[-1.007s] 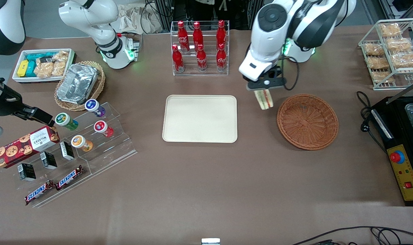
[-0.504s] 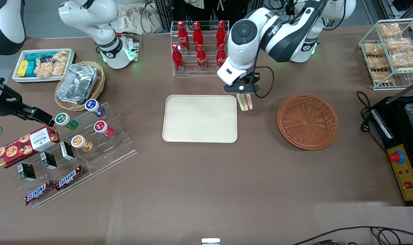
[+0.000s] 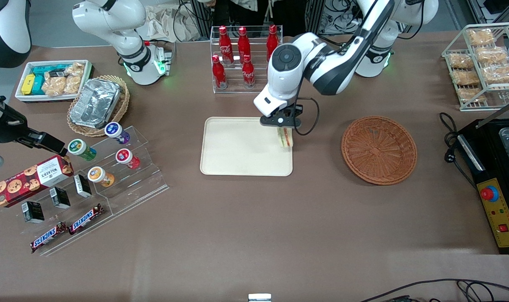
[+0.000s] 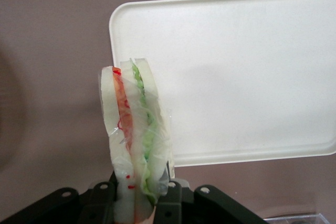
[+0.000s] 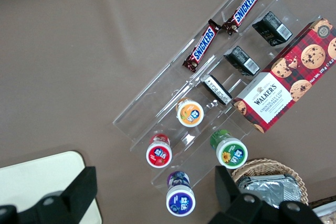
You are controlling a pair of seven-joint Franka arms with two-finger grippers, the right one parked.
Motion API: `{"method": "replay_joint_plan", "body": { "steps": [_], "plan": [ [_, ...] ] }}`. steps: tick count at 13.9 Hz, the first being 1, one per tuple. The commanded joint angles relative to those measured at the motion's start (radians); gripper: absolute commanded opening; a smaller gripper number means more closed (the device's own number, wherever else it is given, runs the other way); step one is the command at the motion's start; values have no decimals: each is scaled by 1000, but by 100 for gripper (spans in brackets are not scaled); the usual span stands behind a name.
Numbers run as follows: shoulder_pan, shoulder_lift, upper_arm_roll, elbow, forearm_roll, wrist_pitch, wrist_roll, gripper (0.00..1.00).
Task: Place sandwich from basket to tray
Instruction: 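Lower the sandwich onto the tray and open the left gripper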
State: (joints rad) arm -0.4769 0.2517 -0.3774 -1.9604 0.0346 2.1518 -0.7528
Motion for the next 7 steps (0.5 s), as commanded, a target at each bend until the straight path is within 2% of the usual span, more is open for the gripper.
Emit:
{"method": "replay_joint_plan", "body": {
  "steps": [1, 3, 7],
  "plan": [
    [-22, 66, 12, 14, 77, 71, -40, 29],
    [-29, 107, 12, 14, 108, 127, -72, 29],
    [-45, 135, 25, -24, 110, 205, -76, 30]
  ]
}}
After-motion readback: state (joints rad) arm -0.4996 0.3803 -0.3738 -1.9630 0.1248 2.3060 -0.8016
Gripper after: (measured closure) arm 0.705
